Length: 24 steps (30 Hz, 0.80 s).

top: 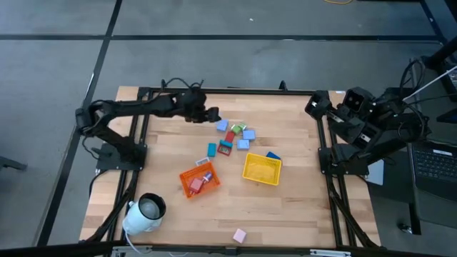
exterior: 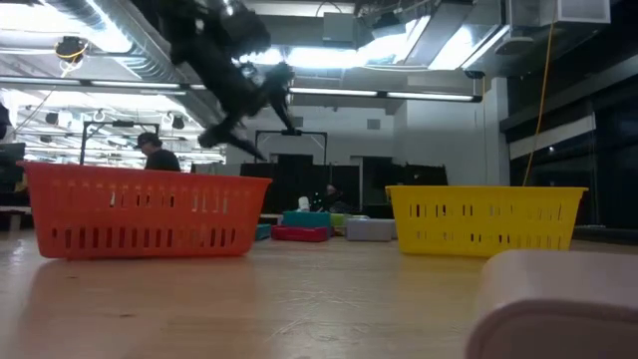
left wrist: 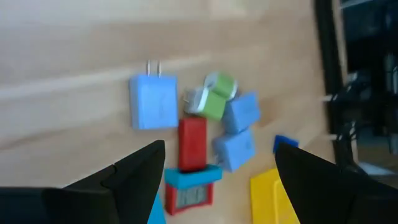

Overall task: Pick & Place Office items
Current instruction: Put the top light violet charger adapter into the orange bin

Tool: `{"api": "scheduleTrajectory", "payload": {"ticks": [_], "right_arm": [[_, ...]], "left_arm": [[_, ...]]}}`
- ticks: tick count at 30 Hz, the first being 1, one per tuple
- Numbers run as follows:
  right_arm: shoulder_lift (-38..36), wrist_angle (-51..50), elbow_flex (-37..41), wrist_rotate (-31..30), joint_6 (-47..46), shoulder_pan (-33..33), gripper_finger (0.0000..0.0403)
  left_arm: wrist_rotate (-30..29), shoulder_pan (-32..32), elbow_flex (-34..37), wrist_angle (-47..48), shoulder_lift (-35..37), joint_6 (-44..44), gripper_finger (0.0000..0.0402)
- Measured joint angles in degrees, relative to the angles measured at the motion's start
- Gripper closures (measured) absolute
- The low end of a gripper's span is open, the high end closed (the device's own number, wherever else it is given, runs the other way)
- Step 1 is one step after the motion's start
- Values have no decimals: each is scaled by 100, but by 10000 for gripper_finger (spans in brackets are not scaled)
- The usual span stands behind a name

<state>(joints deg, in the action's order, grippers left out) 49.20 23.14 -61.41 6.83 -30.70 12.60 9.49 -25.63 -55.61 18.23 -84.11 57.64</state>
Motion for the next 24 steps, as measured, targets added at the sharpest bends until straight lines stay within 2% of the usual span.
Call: {"api": "scheduleTrajectory", "payload": {"ticks": [6, 12, 15, 24], "right_arm": [[6, 0, 1, 2, 56, 0, 126], [-1, 0, 1, 3, -17, 0, 126], [-1, 0, 1, -9, -18, 0, 126], [-3, 0, 1, -24, -57, 0, 126]], "left_arm": [[531, 144, -259, -14, -1018, -577, 102], [82, 230, -851, -76, -1461, -1191, 102], [86, 217, -1074, 15, -1660, -1285, 102], [-209, 132, -1124, 174, -1950, -1491, 102]]}}
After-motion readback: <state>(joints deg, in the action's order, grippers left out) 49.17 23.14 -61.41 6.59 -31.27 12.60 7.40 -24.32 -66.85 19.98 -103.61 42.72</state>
